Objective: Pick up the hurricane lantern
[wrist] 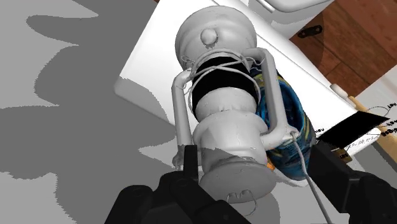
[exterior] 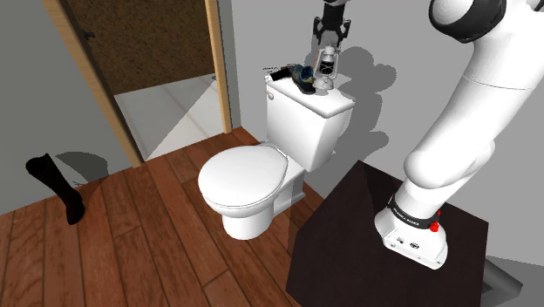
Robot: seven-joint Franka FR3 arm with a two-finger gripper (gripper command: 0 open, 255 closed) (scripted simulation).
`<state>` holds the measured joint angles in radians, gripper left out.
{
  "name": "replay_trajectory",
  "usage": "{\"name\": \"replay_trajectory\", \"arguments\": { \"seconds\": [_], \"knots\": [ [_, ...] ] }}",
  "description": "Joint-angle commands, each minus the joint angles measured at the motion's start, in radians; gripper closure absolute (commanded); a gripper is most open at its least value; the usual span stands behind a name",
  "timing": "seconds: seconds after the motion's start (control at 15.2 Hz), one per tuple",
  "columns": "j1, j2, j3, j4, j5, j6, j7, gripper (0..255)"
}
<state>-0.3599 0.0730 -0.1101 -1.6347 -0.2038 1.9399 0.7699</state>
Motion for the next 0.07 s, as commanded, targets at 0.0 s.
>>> {"name": "replay_trajectory", "arguments": {
  "seconds": [0.0],
  "knots": [
    [0.001, 0.003, 0.001, 0.012, 0.001, -0.009, -0.001, 255]
  ]
}}
